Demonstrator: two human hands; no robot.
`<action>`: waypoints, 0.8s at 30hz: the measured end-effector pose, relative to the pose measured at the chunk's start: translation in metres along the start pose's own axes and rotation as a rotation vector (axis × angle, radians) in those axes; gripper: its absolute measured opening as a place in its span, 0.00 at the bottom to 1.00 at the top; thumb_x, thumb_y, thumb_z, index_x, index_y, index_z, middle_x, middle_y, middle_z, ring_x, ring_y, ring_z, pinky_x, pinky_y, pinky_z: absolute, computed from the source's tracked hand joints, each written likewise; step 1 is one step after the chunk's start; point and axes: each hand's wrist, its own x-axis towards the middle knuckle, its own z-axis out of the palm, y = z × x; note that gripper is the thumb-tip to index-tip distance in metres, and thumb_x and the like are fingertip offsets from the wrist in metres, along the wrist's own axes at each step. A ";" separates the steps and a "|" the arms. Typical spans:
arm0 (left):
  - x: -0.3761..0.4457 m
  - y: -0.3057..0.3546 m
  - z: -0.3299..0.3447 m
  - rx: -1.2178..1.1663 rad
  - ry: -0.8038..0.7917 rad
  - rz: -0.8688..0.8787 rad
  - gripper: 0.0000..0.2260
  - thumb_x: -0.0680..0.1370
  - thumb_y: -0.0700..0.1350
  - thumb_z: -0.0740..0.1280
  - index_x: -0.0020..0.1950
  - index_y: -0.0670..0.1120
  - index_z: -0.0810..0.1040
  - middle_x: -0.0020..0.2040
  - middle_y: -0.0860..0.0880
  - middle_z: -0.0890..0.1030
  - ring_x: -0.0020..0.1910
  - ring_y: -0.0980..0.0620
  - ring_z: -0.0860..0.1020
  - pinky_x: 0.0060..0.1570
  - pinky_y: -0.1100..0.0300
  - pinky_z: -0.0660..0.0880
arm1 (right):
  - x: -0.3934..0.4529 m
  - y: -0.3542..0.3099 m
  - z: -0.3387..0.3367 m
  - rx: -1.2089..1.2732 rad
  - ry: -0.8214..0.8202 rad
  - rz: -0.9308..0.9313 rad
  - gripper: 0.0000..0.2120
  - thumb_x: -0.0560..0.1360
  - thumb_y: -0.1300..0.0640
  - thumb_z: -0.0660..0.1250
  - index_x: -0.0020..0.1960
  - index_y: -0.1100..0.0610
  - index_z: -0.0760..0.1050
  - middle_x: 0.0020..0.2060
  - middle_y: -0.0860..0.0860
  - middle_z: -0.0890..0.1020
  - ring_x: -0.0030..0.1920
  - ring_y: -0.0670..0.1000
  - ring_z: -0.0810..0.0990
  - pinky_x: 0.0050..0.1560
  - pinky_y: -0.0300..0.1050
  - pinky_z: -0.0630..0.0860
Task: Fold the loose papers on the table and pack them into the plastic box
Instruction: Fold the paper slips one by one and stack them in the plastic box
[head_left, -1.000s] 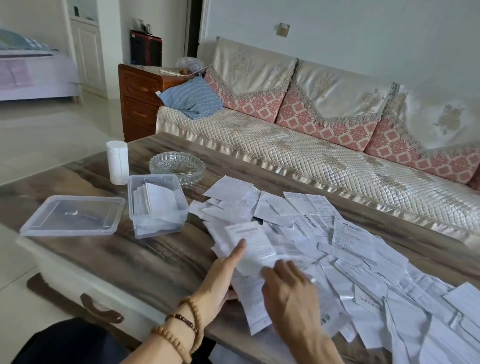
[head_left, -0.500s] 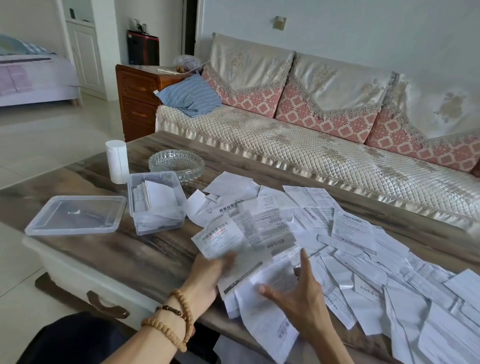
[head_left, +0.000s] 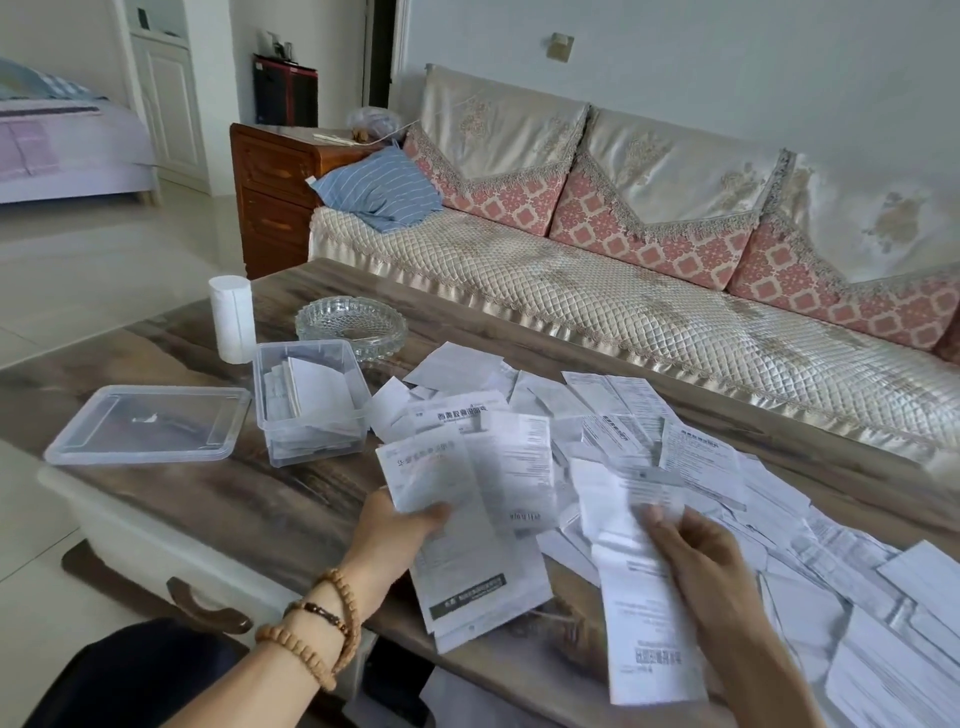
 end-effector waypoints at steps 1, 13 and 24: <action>-0.003 0.000 0.001 0.003 -0.040 0.003 0.07 0.74 0.38 0.73 0.51 0.44 0.83 0.46 0.49 0.86 0.49 0.49 0.84 0.48 0.55 0.80 | 0.001 -0.002 0.010 -0.099 -0.013 -0.050 0.14 0.74 0.54 0.70 0.39 0.66 0.79 0.30 0.56 0.81 0.28 0.50 0.77 0.27 0.40 0.72; -0.023 0.009 -0.007 0.226 -0.165 0.097 0.05 0.74 0.40 0.74 0.49 0.46 0.82 0.43 0.51 0.86 0.43 0.54 0.84 0.49 0.55 0.80 | 0.005 0.026 0.081 -0.625 0.292 -0.137 0.43 0.66 0.33 0.72 0.73 0.54 0.64 0.66 0.54 0.71 0.66 0.54 0.70 0.65 0.55 0.70; -0.015 0.011 -0.002 0.249 -0.201 0.209 0.44 0.68 0.42 0.77 0.76 0.59 0.57 0.67 0.58 0.75 0.65 0.57 0.75 0.65 0.48 0.73 | 0.000 0.018 0.107 0.043 -0.151 0.001 0.33 0.65 0.49 0.78 0.67 0.50 0.71 0.56 0.51 0.83 0.56 0.55 0.82 0.57 0.54 0.79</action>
